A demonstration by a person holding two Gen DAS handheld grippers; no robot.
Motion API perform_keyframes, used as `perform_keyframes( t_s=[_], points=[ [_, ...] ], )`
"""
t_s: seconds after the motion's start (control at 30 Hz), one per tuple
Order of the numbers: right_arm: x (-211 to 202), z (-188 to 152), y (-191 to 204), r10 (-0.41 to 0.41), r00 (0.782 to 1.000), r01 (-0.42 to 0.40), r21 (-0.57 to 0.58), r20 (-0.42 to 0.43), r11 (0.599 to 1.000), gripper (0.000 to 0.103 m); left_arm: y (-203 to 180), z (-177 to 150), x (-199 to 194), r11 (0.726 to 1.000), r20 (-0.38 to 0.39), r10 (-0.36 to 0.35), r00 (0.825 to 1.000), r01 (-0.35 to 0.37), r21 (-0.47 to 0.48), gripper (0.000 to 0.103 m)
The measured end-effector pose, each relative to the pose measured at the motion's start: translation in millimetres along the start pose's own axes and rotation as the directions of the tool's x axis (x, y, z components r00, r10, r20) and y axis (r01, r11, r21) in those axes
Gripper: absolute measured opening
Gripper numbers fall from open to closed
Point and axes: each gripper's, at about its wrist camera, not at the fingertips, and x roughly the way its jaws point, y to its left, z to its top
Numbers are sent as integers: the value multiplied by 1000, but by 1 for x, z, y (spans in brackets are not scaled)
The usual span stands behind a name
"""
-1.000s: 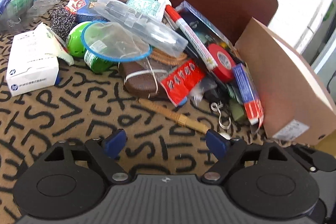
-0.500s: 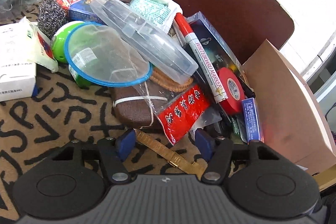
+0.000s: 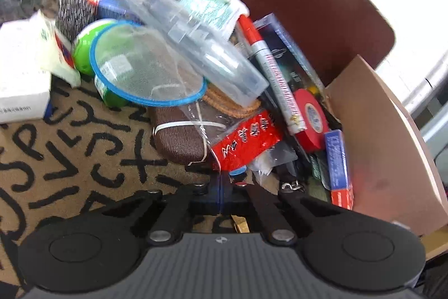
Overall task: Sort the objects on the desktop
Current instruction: 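Grasp the clear plastic case with the left tool while the right tool grasps the gold watch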
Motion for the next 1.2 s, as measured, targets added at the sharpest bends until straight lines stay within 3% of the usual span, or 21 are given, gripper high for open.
perform_keyframes(
  t_s=[0.17, 0.23, 0.3, 0.37, 0.5, 0.6, 0.67, 0.73, 0.8, 0.97, 1.03, 1.1, 1.2],
  points=[
    [-1, -1, 3, -14, 1000, 14, -3, 14, 1000, 21, 7, -9, -31, 999, 40, -13, 999, 12, 42, 0],
    [-1, -2, 4, -31, 999, 31, -4, 19, 999, 26, 13, -13, -39, 999, 44, 3, 999, -5, 46, 0],
    [0, -1, 4, -59, 998, 59, -4, 24, 998, 40, 16, -17, -43, 999, 33, 9, 999, -10, 35, 0],
    [0, 0, 2, -74, 997, 74, 4, 24, 997, 47, 18, -17, -45, 1000, 18, 7, 1000, -7, 14, 0],
    [4, 3, -1, -70, 997, 69, 21, 23, 997, 47, 16, -9, -50, 1000, 41, -19, 999, 20, -22, 4],
    [5, 2, -2, -67, 997, 66, 36, 26, 997, 48, 10, 5, -53, 999, 96, -22, 995, 26, -46, 32],
    [6, 1, -2, -66, 997, 65, 46, 27, 997, 48, 1, 15, -55, 999, 155, -1, 988, 9, -46, 58],
    [6, 0, -3, -67, 997, 65, 53, 30, 996, 49, -9, 23, -50, 999, 205, 22, 978, -17, -28, 65],
    [6, 0, -2, -69, 997, 67, 54, 34, 996, 49, -13, 32, -39, 999, 201, 35, 979, -30, -31, 66],
    [6, -1, -2, -69, 997, 67, 63, 41, 996, 49, -3, 49, -16, 986, 188, 97, 977, -69, -151, 66],
    [6, -1, -3, -68, 997, 65, 67, 42, 996, 49, 1, 54, -6, 981, 172, 105, 980, -74, -180, 72],
    [6, -1, -3, -67, 997, 64, 70, 44, 995, 50, 4, 57, 0, 979, 167, 101, 981, -68, -194, 73],
    [5, -1, -3, -68, 997, 64, 72, 47, 995, 50, 0, 58, -3, 985, 182, 106, 977, -79, -151, 57]
  ],
)
